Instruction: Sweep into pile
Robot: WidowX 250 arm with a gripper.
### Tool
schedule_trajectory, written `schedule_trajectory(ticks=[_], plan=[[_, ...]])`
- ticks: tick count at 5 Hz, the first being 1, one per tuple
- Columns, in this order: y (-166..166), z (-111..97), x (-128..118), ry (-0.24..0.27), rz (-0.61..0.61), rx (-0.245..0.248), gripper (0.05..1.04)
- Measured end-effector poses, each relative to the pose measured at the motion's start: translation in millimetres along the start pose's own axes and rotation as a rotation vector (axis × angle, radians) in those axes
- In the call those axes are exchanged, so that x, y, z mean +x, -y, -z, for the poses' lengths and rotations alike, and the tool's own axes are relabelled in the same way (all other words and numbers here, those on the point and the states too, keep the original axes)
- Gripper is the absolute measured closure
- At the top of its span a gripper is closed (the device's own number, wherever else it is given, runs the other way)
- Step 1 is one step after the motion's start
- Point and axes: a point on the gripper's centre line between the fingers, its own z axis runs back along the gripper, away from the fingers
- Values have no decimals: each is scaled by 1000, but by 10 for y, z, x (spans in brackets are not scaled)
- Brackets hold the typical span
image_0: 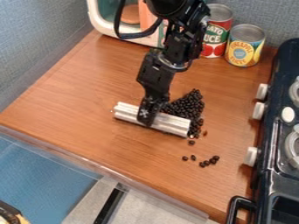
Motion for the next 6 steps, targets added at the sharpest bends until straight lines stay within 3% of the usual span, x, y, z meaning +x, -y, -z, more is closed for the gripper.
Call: schedule_trajectory(ticks=[2,4,5,6], plan=[[-67,-101,47,-8,-1,-25,716],[-433,-799,195,-112,59,-133,716],[-554,-1062,250,-149,236,-217,716],[-634,-1039,190,-69,486,-214,716]])
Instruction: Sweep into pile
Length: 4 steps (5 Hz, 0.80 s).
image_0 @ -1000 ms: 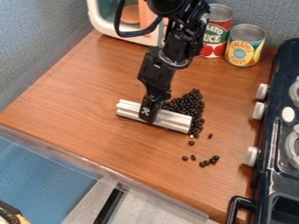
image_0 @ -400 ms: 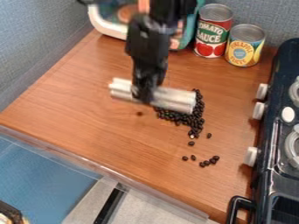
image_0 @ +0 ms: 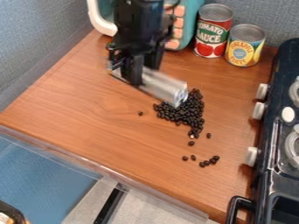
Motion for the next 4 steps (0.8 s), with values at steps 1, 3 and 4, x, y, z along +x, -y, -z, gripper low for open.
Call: schedule_trajectory(ticks=[1,3,4], plan=[[-39,220,-56,79,264,32,716],[36,560,-206,77,781,0,716],[84,633,-334,59,1006,-74,716]])
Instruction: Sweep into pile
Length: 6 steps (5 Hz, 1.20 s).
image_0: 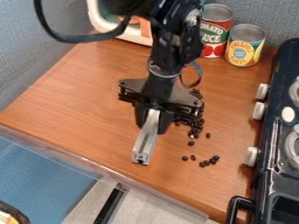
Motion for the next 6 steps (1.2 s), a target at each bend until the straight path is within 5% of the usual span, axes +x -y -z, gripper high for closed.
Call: schedule_trajectory(ticks=[1,3,6], plan=[[168,-10,-70,32,171,-85,716],[579,-197,-219,120,267,-153,716],[794,42,-195,56,262,-192,716]])
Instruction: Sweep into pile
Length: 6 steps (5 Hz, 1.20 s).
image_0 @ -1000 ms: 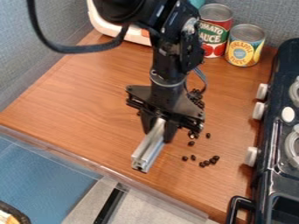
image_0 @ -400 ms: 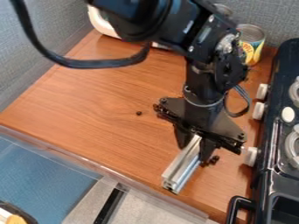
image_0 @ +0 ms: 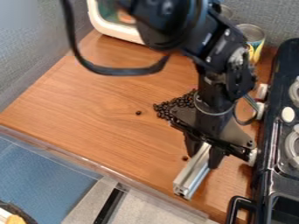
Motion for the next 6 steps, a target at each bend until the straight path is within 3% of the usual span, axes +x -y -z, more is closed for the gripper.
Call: schedule_trajectory(ticks=[1,3,4,6], plan=[[-34,69,40,-21,-24,-18,716],[-64,1,136,-79,-79,-204,716],[-44,-12,124,-91,-80,-235,716],[-19,158,130,-88,-92,-208,716]])
